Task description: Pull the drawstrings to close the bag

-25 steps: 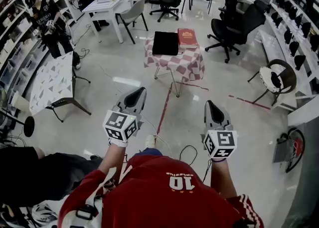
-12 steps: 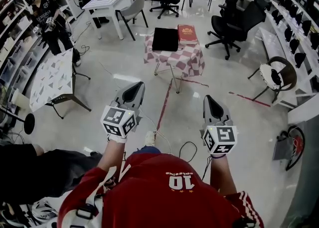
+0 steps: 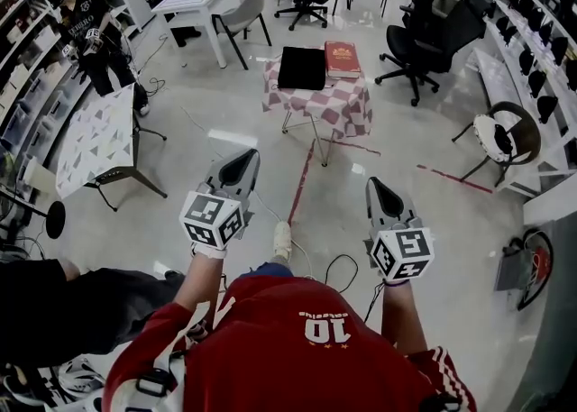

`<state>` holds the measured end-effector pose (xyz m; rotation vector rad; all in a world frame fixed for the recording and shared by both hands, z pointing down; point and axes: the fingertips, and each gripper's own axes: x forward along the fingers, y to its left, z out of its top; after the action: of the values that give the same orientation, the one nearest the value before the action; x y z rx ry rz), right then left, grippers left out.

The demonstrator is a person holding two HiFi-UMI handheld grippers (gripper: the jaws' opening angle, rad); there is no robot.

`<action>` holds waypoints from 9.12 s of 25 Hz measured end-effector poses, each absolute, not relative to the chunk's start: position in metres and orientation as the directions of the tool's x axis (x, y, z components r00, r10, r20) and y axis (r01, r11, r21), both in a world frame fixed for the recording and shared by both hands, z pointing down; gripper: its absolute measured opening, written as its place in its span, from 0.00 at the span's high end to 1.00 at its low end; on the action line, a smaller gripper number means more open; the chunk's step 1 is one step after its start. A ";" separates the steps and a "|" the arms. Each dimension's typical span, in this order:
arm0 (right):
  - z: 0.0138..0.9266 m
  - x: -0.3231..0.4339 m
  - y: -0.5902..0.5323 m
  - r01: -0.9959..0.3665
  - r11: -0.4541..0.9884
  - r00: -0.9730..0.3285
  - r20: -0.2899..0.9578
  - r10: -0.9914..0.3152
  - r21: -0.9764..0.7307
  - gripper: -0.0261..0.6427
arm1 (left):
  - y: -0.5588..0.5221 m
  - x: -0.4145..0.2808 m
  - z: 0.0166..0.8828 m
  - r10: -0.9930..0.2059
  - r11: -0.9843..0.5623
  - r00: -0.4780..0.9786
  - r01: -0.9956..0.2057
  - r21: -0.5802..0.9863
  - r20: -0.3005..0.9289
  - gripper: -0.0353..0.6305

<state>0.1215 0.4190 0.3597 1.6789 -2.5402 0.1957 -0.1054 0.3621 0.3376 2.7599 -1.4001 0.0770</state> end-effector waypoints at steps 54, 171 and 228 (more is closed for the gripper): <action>0.364 0.050 0.049 -0.957 0.288 -0.285 0.204 -0.937 -0.015 0.94 | -0.011 -0.159 0.367 -0.675 -0.723 0.734 -0.677 0.138 0.073 0.94; 0.527 0.131 -0.227 -0.955 0.290 -0.290 0.387 -0.875 -0.060 0.94 | -0.295 -0.101 0.844 -0.363 -0.756 0.560 -0.645 0.116 0.745 0.74; 0.515 0.131 -0.185 -0.973 0.225 -0.225 0.407 -0.885 -0.049 0.94 | -0.305 -0.070 0.696 -0.475 -0.690 0.644 -0.696 0.201 0.600 0.92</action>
<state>0.1307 -0.1846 0.5149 1.7395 -2.2102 0.4268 -0.0699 -0.3050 0.6956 2.4479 -0.9223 0.7238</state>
